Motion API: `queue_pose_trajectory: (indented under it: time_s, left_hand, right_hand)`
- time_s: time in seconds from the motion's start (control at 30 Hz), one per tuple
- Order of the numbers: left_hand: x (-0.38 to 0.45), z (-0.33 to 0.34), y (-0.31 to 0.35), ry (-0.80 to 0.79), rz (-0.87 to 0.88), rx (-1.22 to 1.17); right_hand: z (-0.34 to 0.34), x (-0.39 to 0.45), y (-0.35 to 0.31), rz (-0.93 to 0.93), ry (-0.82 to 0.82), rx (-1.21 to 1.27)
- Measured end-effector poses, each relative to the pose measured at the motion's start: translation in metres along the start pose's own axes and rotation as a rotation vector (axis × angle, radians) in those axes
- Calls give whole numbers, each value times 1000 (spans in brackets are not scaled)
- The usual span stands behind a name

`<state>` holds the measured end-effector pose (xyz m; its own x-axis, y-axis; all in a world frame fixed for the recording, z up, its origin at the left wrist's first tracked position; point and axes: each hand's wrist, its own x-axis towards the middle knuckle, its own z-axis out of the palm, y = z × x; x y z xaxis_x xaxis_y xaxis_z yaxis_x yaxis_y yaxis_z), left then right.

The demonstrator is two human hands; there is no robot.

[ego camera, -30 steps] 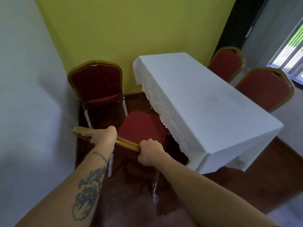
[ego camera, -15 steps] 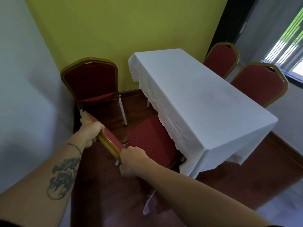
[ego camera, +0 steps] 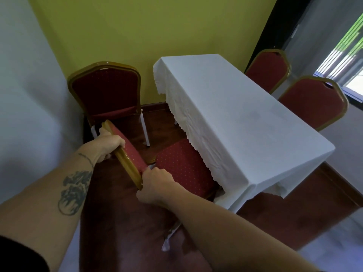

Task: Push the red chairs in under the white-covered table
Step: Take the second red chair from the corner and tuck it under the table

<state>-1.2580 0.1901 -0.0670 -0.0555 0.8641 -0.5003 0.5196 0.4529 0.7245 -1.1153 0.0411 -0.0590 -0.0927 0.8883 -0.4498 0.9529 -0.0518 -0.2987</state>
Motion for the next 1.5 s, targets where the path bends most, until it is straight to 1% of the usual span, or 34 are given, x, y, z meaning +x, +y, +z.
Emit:
queue_pose_trajectory:
  time_s: [0.1,0.2,0.37,0.47,0.57,0.73,0.87,0.93,1.03,1.1,1.17,1.27,1.4,1.5]
  left_hand:
    - [6,7,10,8,20,30]
    - [7,13,25,14,42,74]
    - [14,16,44,43,54,176]
    - [19,20,54,30,51,167]
    - [30,31,68,-13,66,137]
    - [50,49,88,-88,103,135]
    - [65,55,97,-77,126,171]
    - [72,50,100,-115,107,180]
    - [77,37,105,-241,63,160]
    - [80,24,110,-284,60,201]
    - [86,10,117,-255,108,256]
    - [99,-19,126,-132,187,305]
    - [121,-66,131,34,248,279]
    - [141,-96,133,116,295,233]
  right_hand:
    - [-3,12,7,66,-45,52]
    - [-4,23,14,100,-52,127]
    - [-4,45,21,92,-50,224]
    - [-5,57,26,82,-29,306]
    - [-8,68,38,87,17,387]
    - [-27,75,63,132,10,447]
    - [-39,87,73,130,-17,430]
    - [-43,97,76,101,-48,394]
    - [-56,113,79,27,-95,368]
    - [-74,123,78,-27,-78,399]
    - [-99,136,71,-80,-29,443]
    - [-140,160,54,-160,25,464]
    - [-184,207,29,-232,103,404]
    - [-210,239,11,-242,120,366]
